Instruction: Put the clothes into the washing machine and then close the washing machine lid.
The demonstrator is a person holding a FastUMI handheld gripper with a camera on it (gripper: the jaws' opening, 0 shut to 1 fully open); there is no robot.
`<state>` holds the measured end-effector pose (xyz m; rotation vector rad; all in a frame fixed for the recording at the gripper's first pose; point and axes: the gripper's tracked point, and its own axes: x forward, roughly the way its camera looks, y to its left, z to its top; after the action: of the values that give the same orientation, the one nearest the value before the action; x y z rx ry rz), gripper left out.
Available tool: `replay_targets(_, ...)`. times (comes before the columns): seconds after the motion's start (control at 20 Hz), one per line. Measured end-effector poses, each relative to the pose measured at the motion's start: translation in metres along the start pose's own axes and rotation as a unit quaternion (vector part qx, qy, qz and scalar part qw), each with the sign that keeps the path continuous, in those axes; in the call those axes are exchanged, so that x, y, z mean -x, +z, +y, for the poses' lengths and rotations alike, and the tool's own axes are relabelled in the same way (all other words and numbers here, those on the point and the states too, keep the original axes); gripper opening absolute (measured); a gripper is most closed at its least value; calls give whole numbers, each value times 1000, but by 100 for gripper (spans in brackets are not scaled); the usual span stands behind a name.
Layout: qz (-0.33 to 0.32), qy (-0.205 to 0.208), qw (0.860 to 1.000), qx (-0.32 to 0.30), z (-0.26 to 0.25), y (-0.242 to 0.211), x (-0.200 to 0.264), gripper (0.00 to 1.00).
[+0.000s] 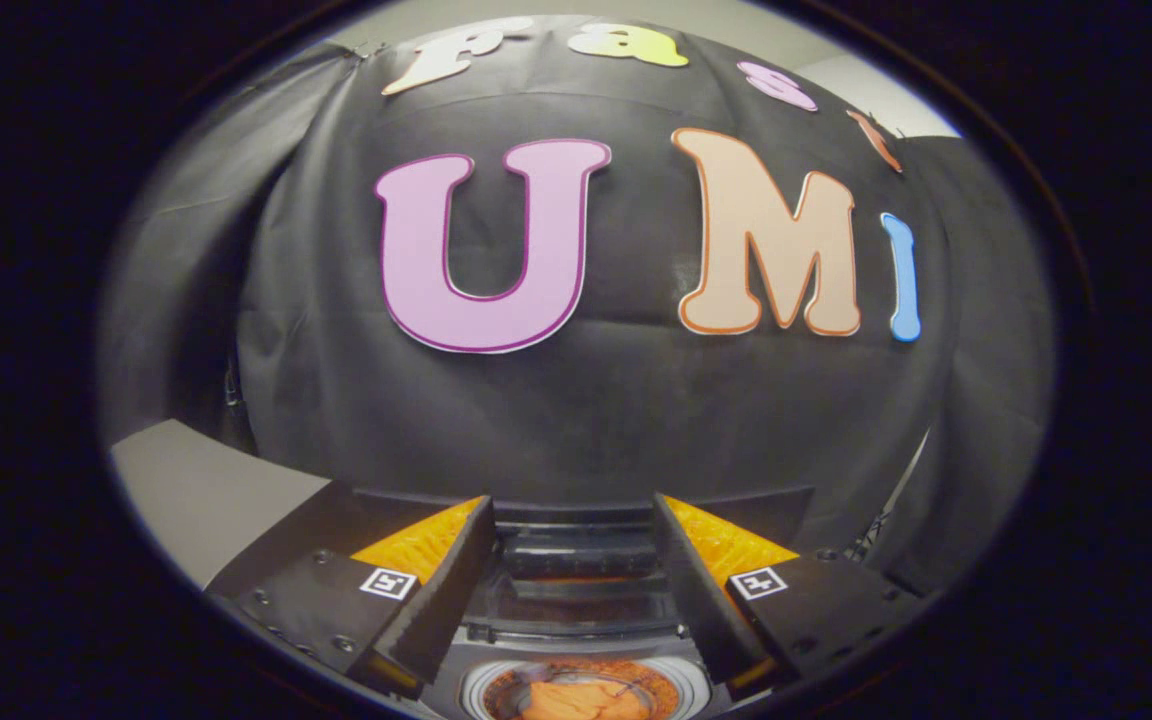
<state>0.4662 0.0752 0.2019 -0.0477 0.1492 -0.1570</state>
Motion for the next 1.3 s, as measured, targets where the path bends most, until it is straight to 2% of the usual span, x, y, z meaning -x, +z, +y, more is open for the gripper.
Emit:
replay_targets(0.2, 5, -1, 1000, -19, 7, 2, -38, 98)
replay_targets(0.35, 35, -3, 999, -22, 10, -16, -53, 99)
replay_targets(0.4, 19, -3, 1000, -14, 10, -11, -52, 99)
replay_targets(0.8, -7, 7, 1000, -15, 6, -15, -13, 99)
replay_targets(1.3, 31, 11, 999, -4, 2, -41, 53, 98)
